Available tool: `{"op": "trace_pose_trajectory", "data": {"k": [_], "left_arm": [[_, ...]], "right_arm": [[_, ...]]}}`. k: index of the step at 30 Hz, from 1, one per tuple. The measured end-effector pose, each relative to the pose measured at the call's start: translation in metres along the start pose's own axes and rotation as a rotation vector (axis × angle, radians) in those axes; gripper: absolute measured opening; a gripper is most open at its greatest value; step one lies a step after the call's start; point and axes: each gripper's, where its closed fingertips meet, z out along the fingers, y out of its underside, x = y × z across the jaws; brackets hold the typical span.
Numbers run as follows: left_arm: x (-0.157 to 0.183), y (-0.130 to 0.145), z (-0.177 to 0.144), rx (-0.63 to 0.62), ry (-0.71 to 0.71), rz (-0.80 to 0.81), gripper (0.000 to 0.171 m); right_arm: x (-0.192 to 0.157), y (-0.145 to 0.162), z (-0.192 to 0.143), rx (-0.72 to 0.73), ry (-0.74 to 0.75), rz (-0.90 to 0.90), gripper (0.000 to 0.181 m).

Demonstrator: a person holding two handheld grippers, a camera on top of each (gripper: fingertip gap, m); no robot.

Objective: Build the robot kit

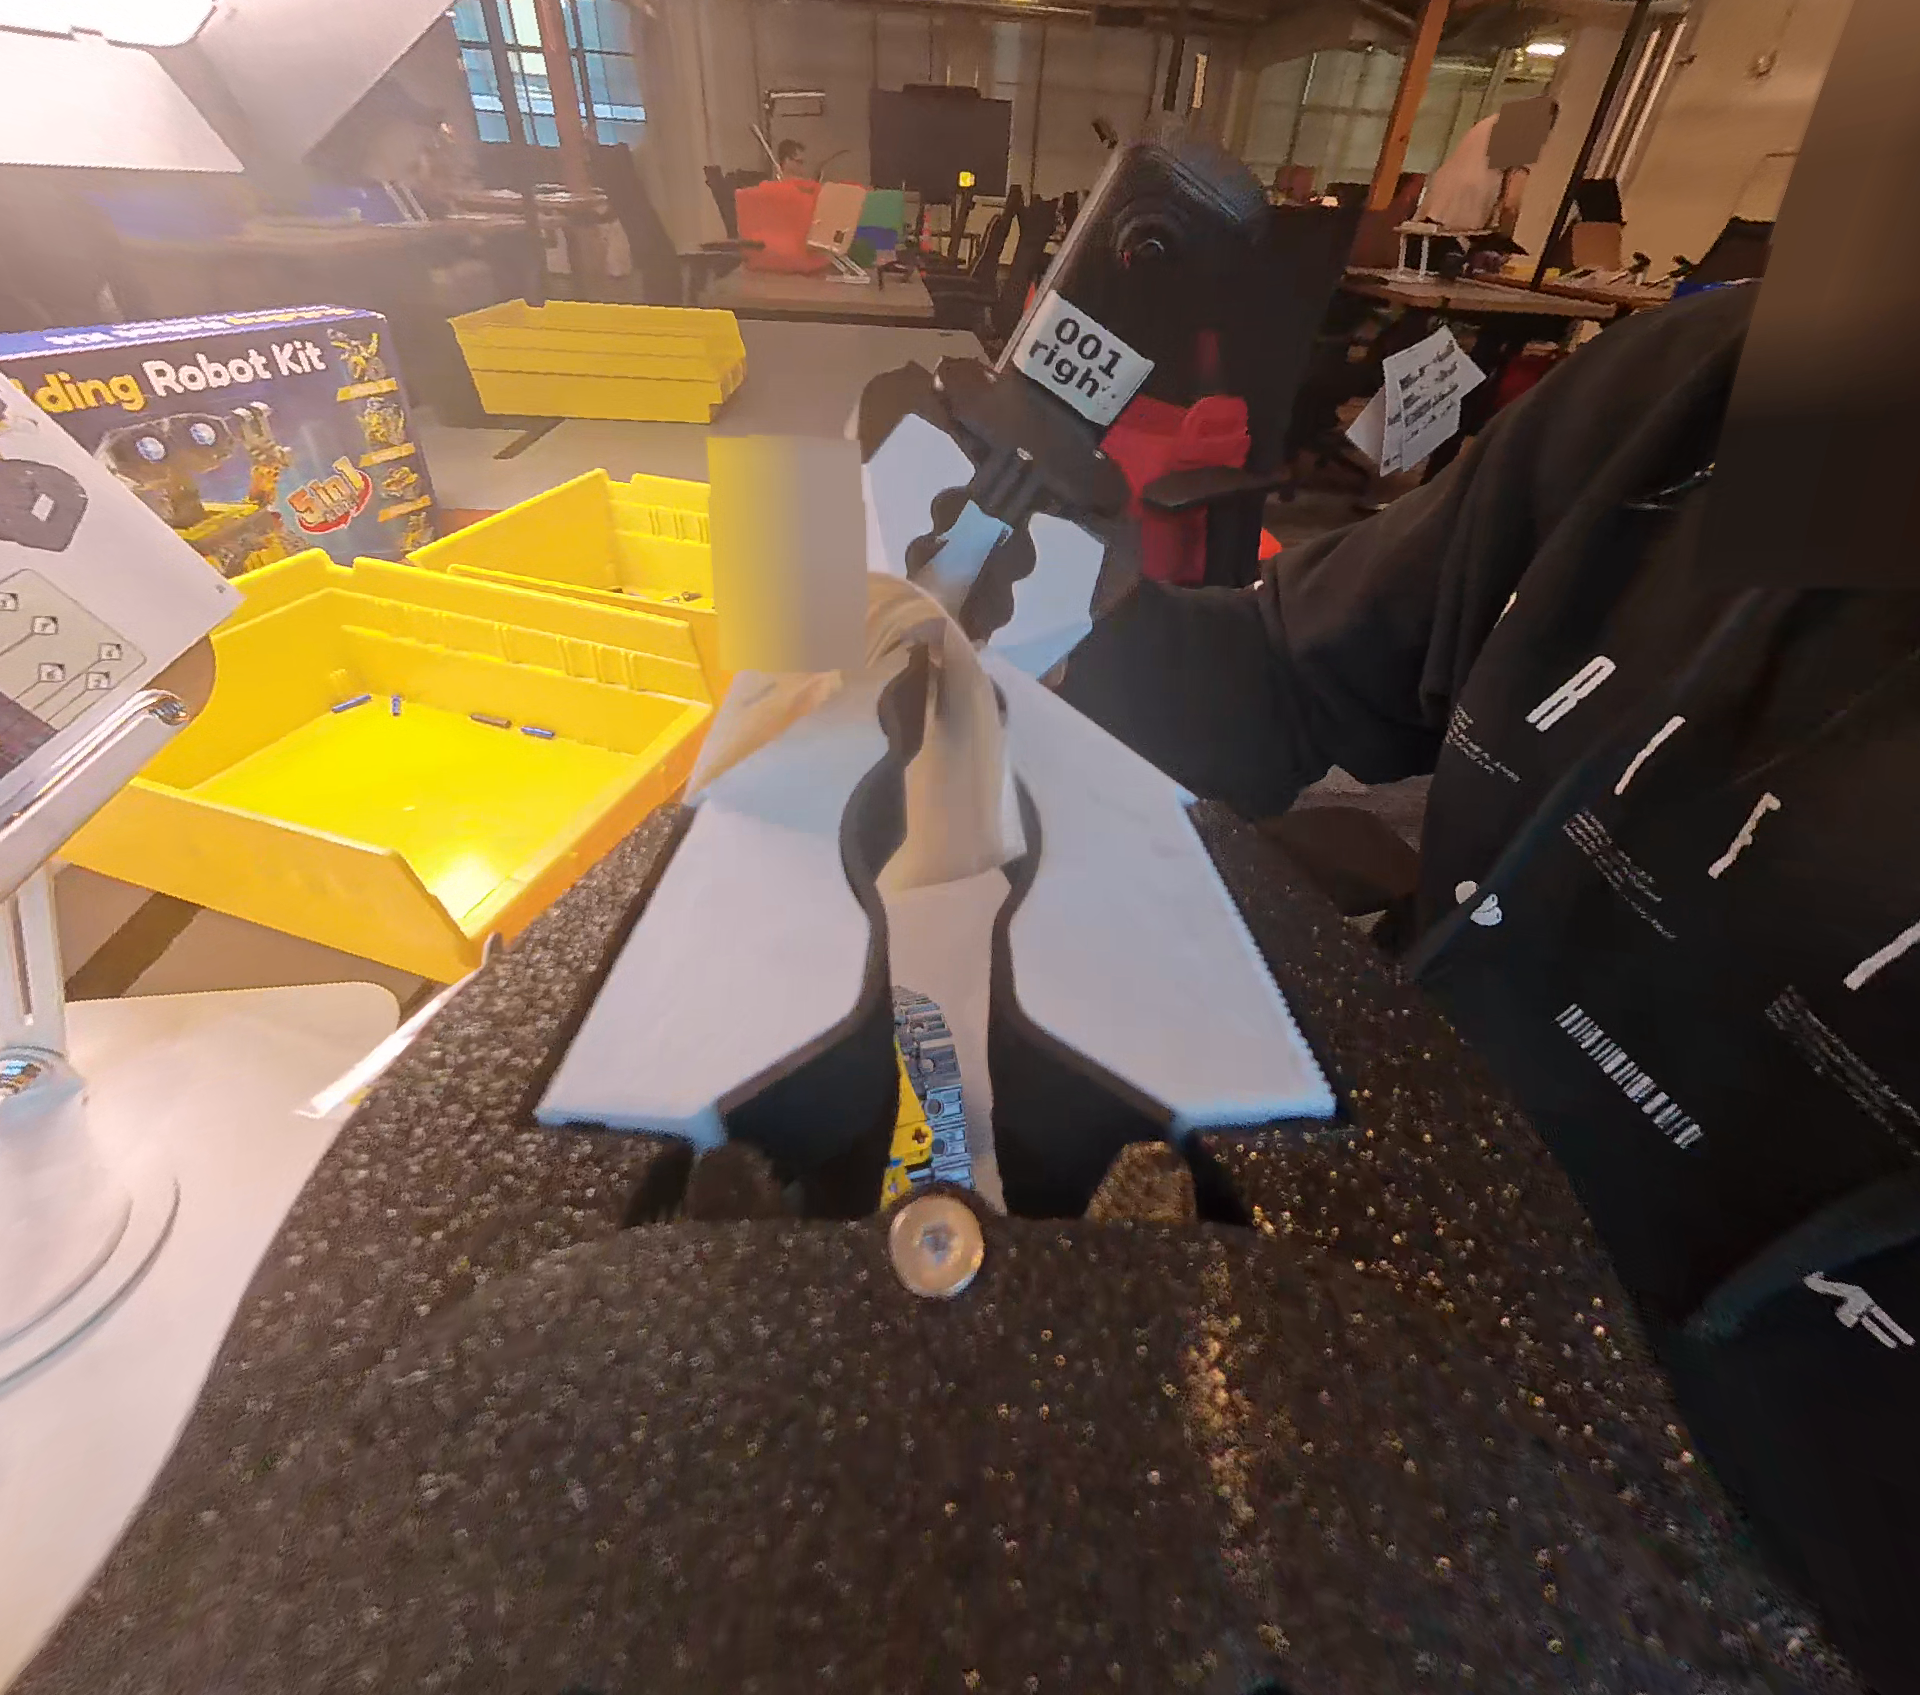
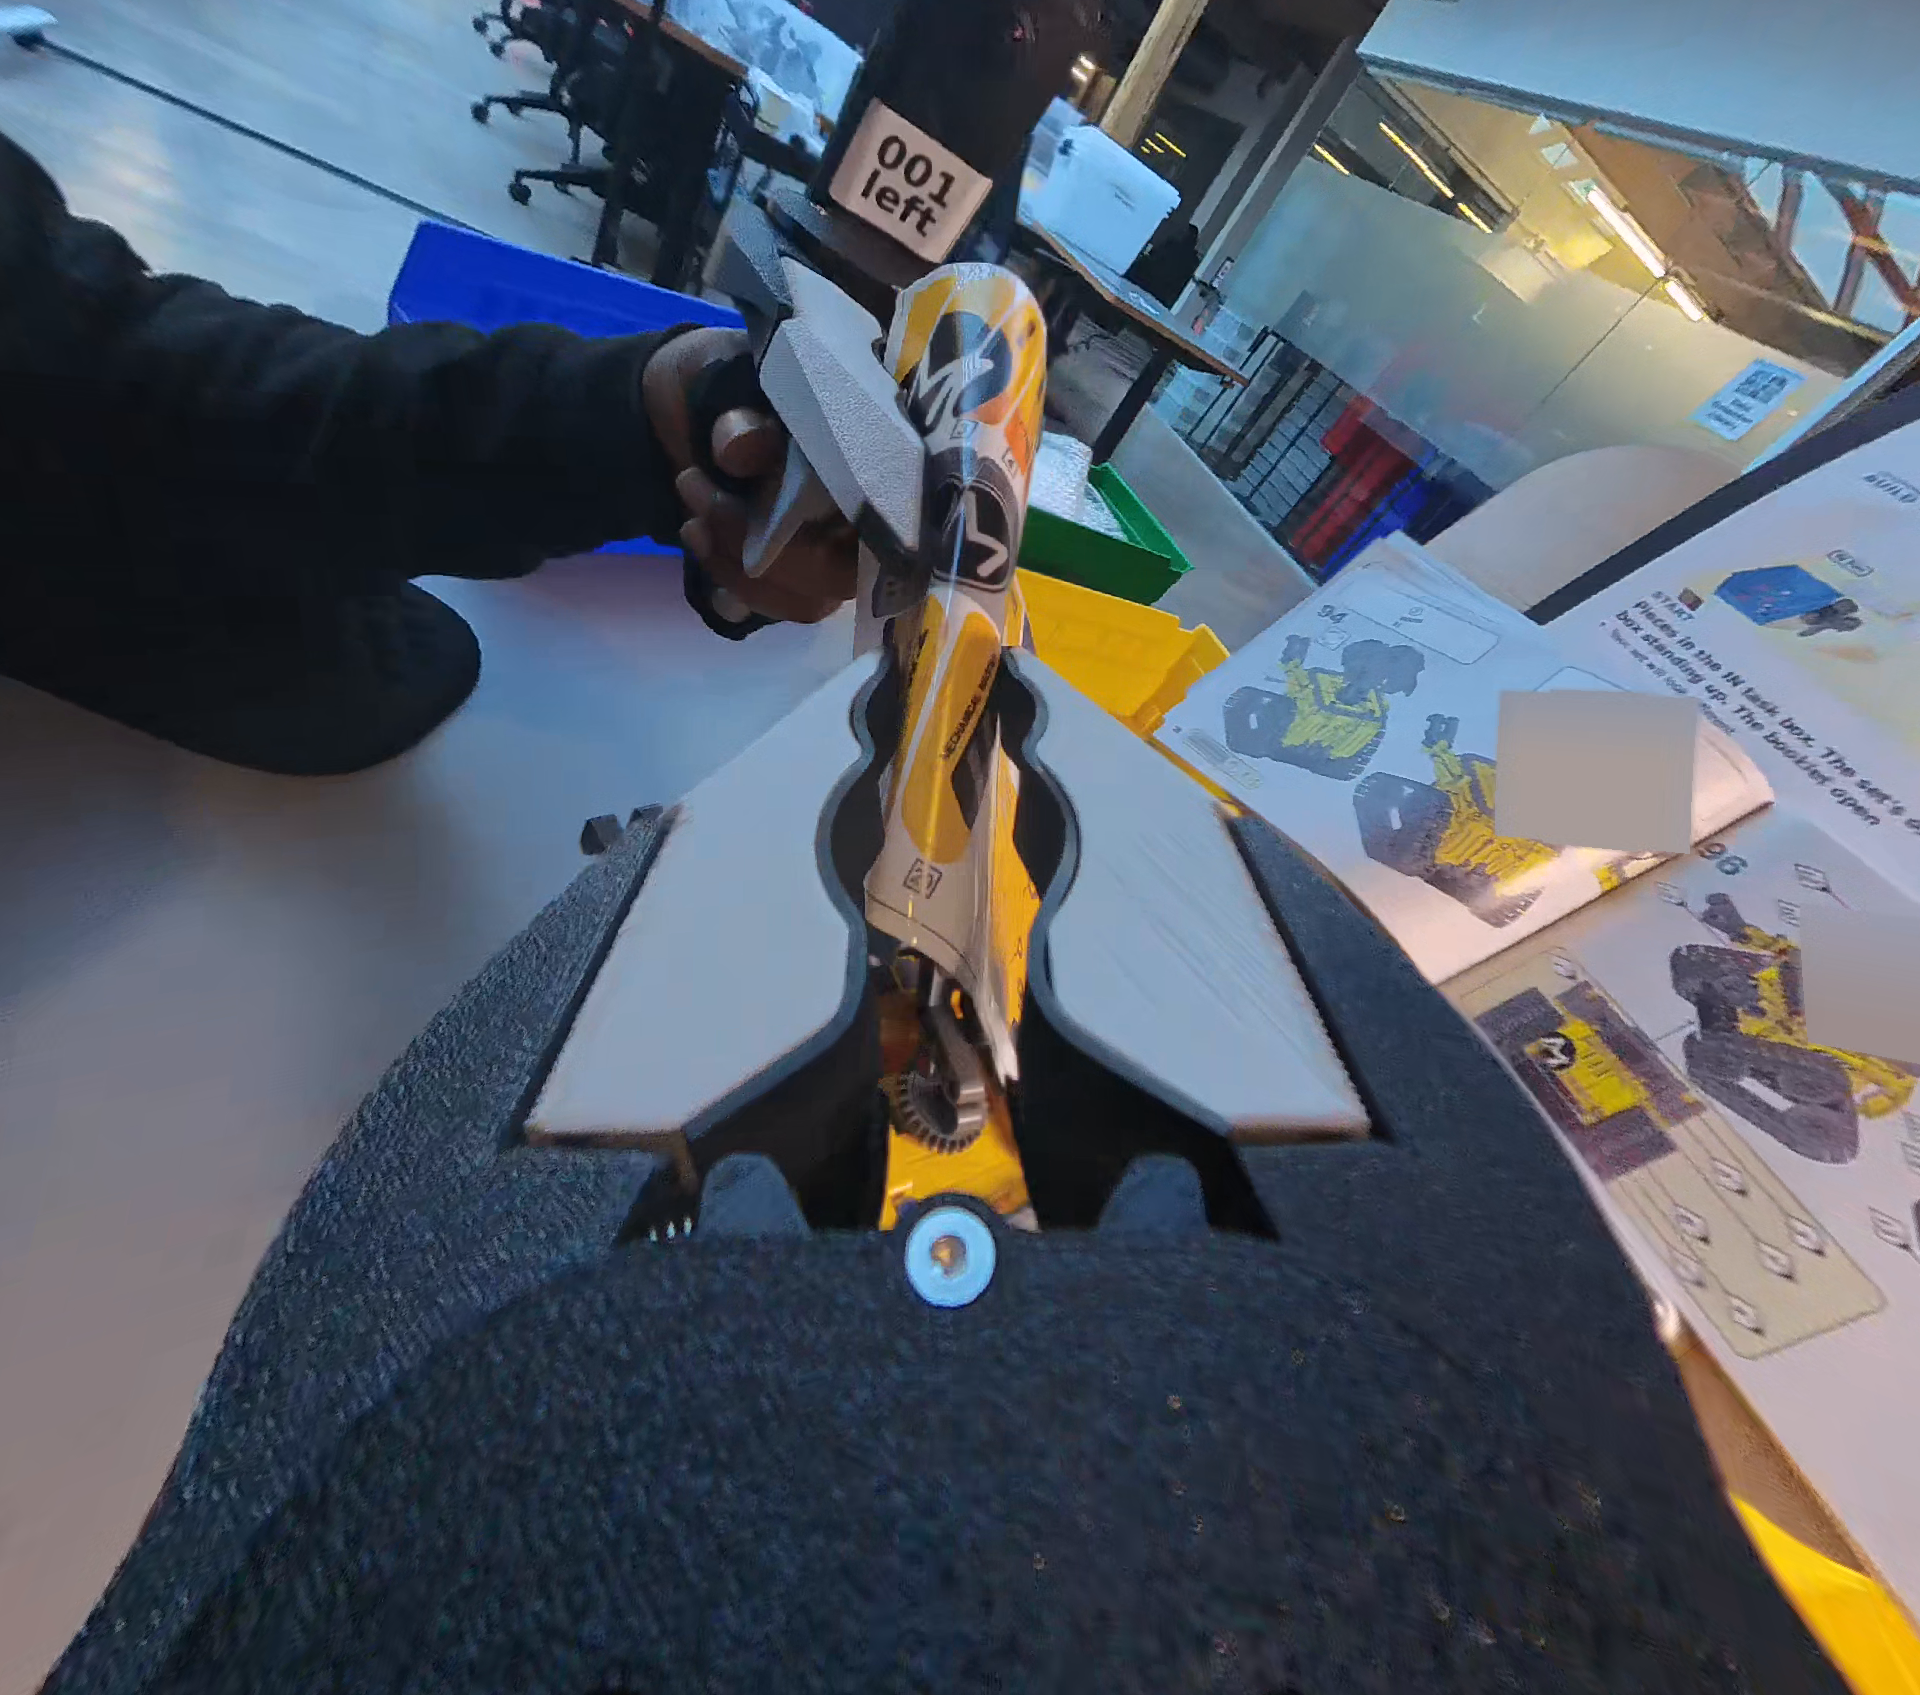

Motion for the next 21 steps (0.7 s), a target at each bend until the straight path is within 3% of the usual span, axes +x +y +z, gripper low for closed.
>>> {"op": "trace_pose_trajectory", "data": {"k": [5, 10, 13, 17, 21], "left_arm": [[-0.001, -0.002, 0.002, -0.003, -0.02, -0.003, 0.0], [-0.008, 0.002, 0.002, -0.028, -0.044, -0.077, 0.0], [-0.012, 0.004, 0.001, -0.041, -0.061, -0.093, 0.0], [-0.01, 0.008, 0.005, -0.061, -0.057, -0.098, 0.0], [-0.008, 0.01, 0.006, -0.081, -0.056, -0.078, 0.0]], "right_arm": [[-0.01, 0.003, 0.003, -0.017, -0.061, 0.029, 0.02], [0.002, 0.006, -0.001, -0.078, 0.039, -0.109, 0.037], [0.008, -0.004, -0.009, -0.052, 0.081, -0.166, 0.037], [-0.001, 0.005, -0.003, -0.122, 0.069, -0.253, 0.034], [-0.006, 0.007, 0.0, -0.111, 0.036, -0.219, 0.026]]}}
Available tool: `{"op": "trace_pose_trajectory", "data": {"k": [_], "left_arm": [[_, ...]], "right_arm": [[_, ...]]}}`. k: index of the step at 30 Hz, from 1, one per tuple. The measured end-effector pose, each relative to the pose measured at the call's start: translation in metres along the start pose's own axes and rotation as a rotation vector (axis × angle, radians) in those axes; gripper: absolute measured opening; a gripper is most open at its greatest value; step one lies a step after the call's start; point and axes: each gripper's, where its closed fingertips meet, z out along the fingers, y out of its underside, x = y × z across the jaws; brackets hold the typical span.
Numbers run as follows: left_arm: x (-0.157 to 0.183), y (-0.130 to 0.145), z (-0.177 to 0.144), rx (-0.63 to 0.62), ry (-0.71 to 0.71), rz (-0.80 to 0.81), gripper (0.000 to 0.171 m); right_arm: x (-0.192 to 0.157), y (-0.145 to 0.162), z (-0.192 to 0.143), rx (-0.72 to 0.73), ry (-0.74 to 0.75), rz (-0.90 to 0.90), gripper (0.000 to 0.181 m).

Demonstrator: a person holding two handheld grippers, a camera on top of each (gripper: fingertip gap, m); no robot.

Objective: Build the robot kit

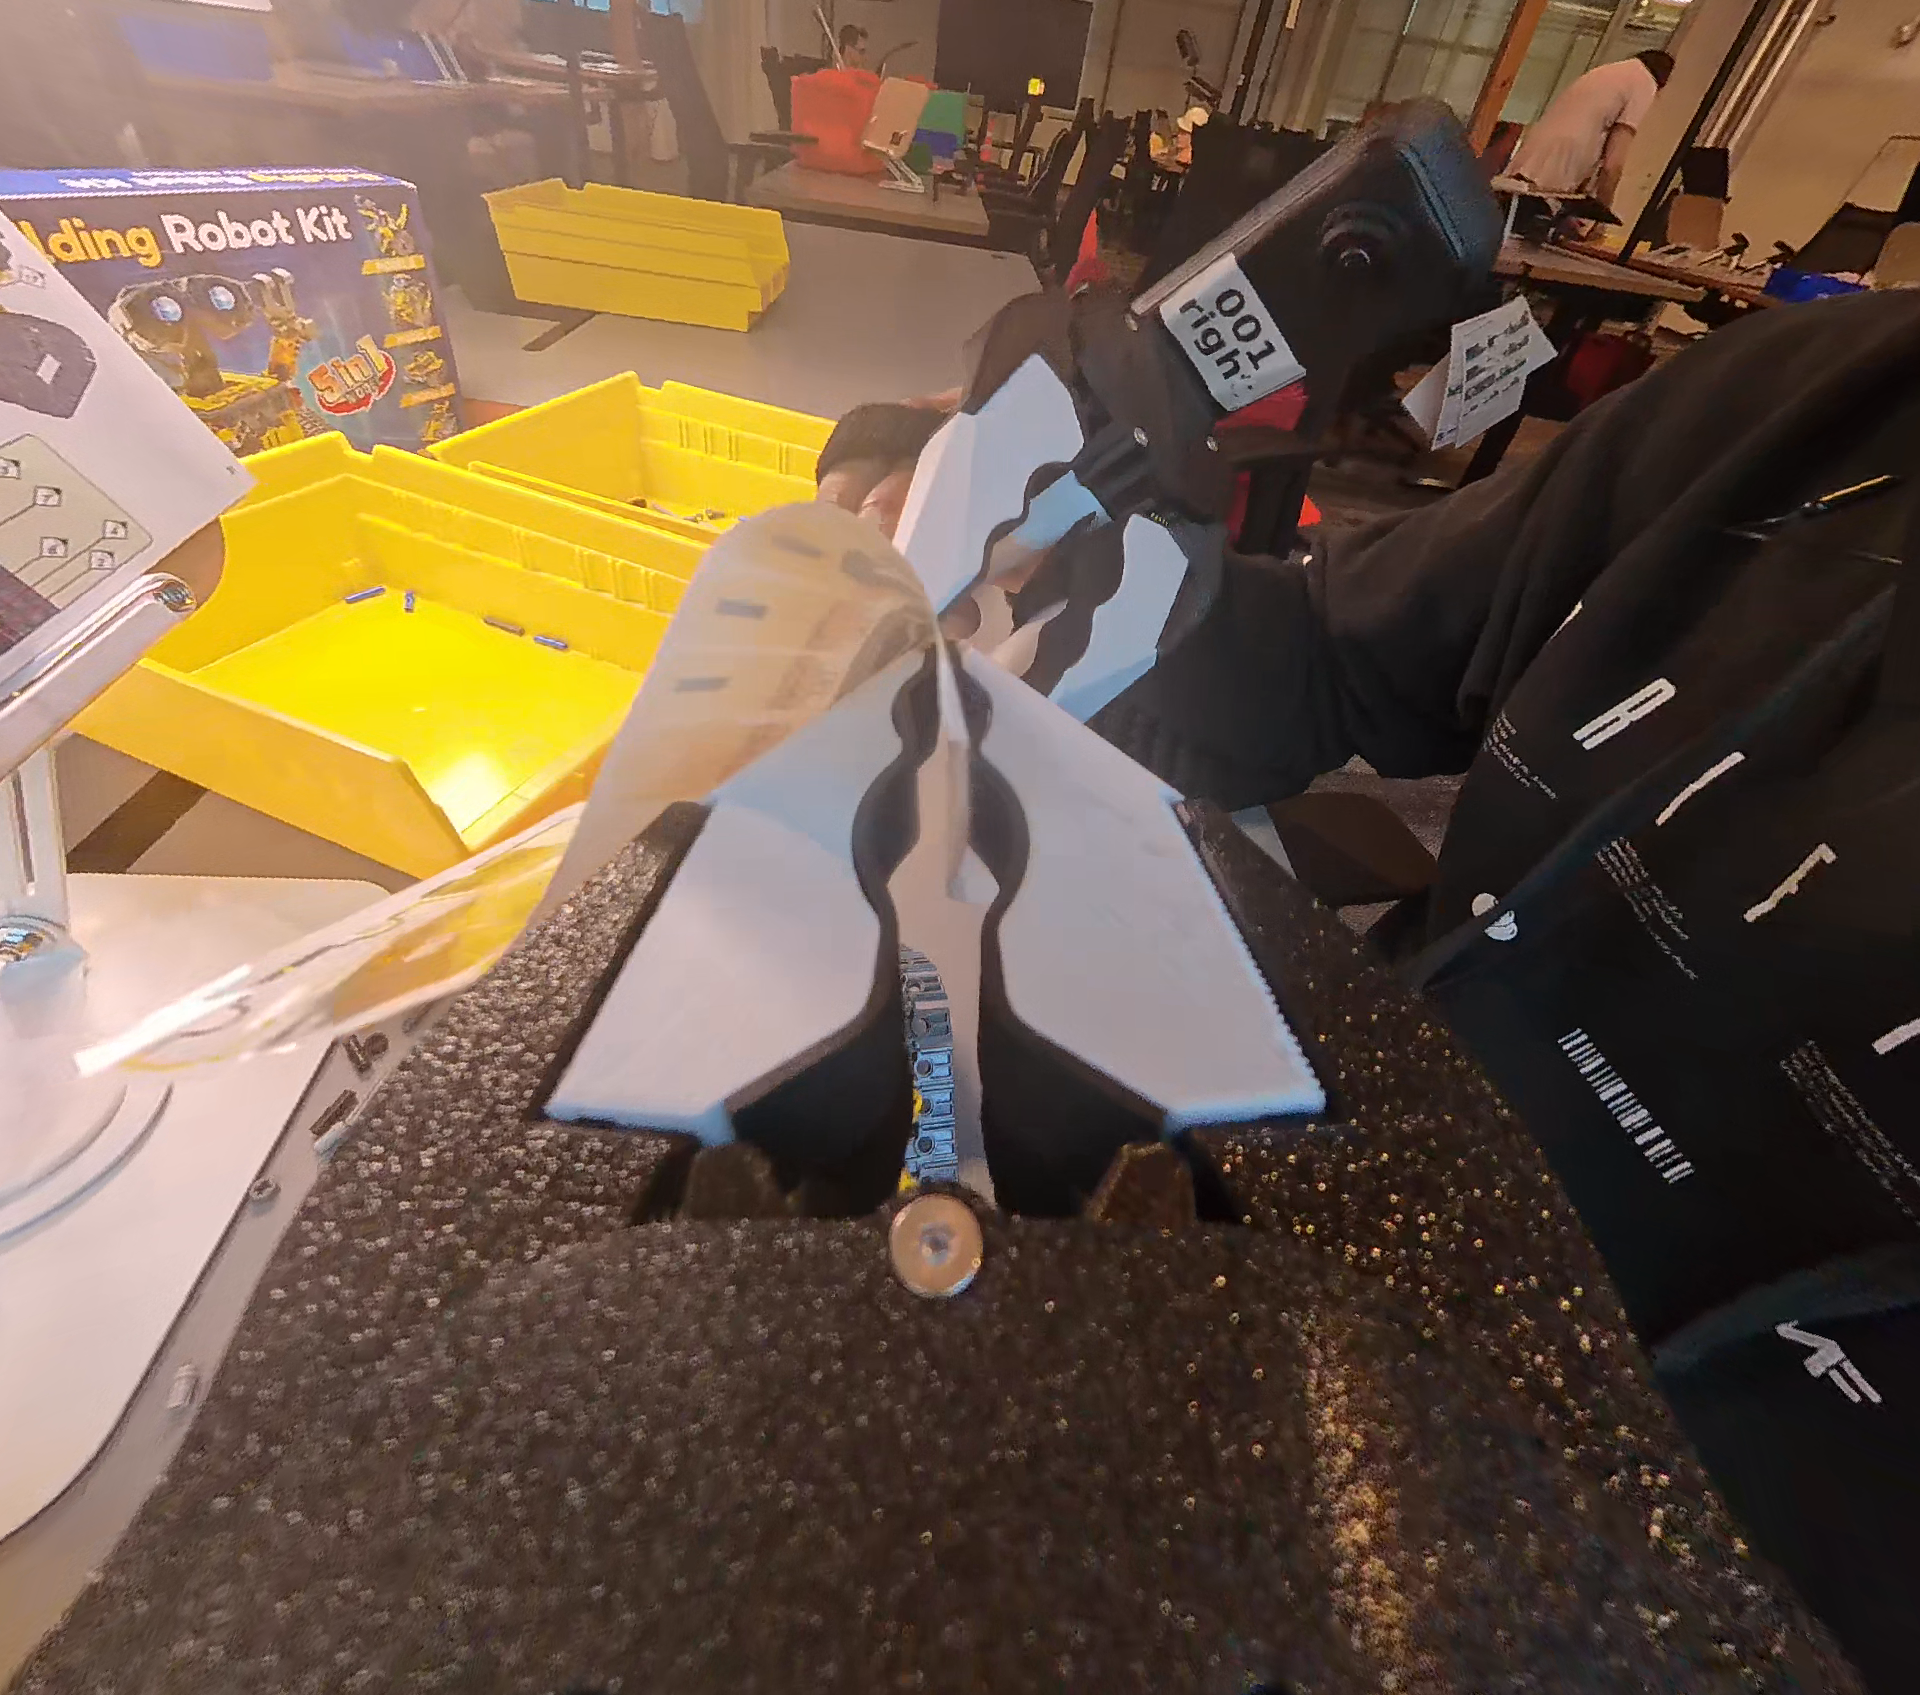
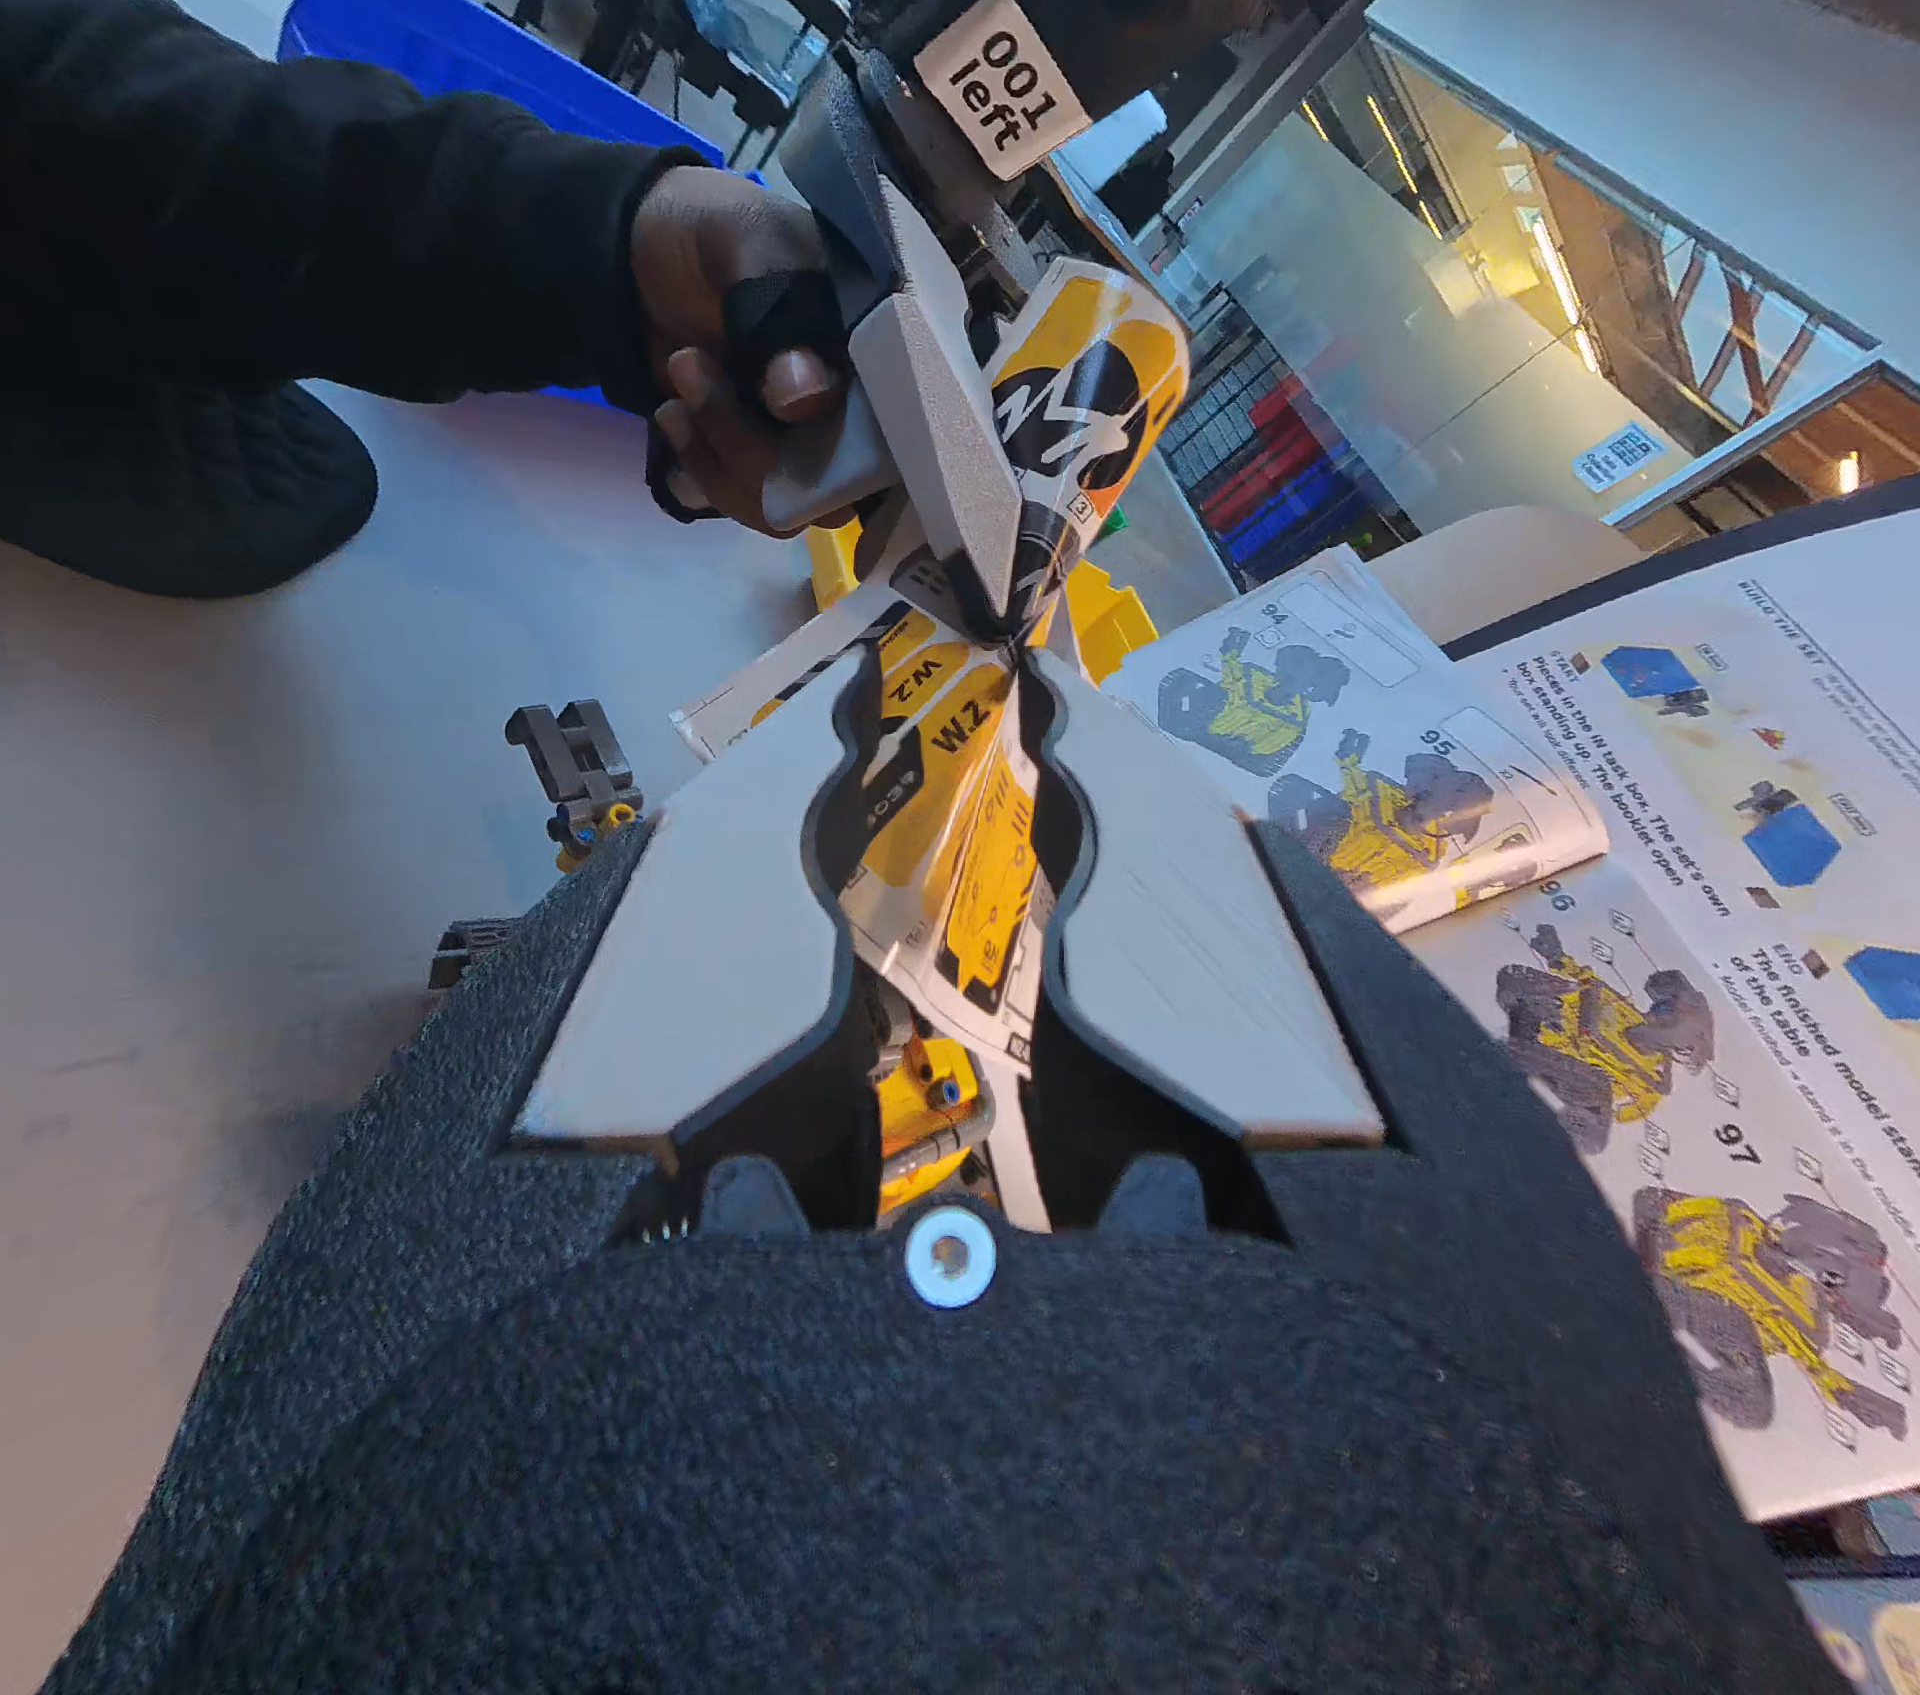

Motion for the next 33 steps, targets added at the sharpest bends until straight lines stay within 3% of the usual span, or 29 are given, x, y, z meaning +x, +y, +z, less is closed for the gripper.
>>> {"op": "trace_pose_trajectory", "data": {"k": [11, 14, 21, 33], "left_arm": [[-0.006, 0.014, 0.001, -0.103, -0.079, 0.098, 0.0], [-0.007, 0.016, 0.003, -0.119, -0.092, 0.112, 0.0], [-0.009, 0.014, 0.001, -0.11, -0.104, 0.111, 0.0], [-0.006, 0.017, 0.001, -0.139, -0.106, 0.164, 0.0]], "right_arm": [[0.002, -0.005, -0.01, 0.117, -0.14, 0.297, 0.0], [0.001, 0.001, -0.007, 0.077, -0.118, 0.252, 0.0], [0.006, 0.001, -0.008, 0.046, -0.052, 0.158, 0.02], [0.004, 0.003, -0.009, 0.054, -0.091, 0.182, 0.0]]}}
